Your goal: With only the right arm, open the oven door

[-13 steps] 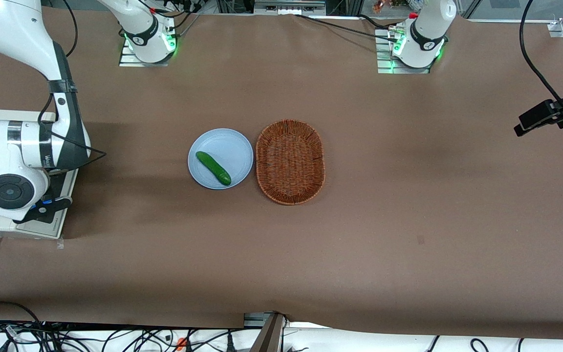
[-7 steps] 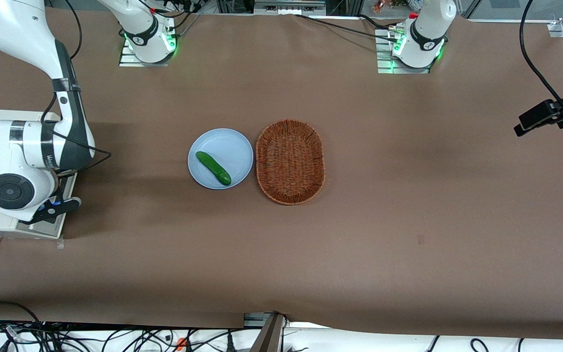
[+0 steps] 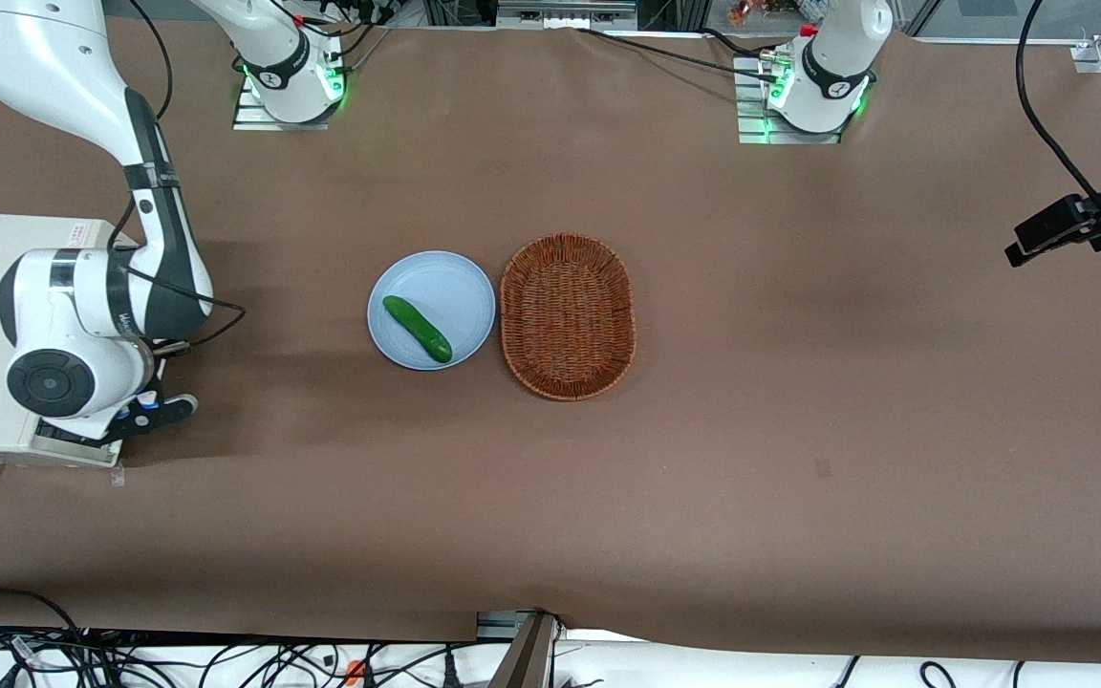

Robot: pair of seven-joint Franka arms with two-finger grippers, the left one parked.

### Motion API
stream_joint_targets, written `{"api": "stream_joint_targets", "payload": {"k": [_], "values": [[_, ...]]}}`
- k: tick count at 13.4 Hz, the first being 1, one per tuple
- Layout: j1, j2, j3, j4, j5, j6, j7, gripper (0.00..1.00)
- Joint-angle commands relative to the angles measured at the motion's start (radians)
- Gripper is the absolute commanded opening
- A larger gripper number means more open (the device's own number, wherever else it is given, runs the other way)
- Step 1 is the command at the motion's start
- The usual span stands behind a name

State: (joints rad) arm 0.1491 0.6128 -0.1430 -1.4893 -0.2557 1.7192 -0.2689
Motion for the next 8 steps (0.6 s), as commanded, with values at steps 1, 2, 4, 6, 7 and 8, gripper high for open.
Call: {"api": "stream_joint_targets", "payload": {"k": [1,2,4,6,7,8], "values": [[-0.043,0.1,-0.027,-0.011,-0.01,0.092,-0.009,0.0],[-0.046,0.108,-0.027,-0.012,0.003,0.102,-0.009,0.0],[-0.057,0.123,-0.027,-0.012,0.015,0.112,-0.009,0.0],[-0.062,0.139,-0.027,-0.012,0.033,0.131,-0.009,0.0],[-0.063,0.149,-0.027,-0.012,0.041,0.132,-0.009,0.0],[-0.063,0.154,-0.027,-0.012,0.053,0.135,-0.009,0.0]]}}
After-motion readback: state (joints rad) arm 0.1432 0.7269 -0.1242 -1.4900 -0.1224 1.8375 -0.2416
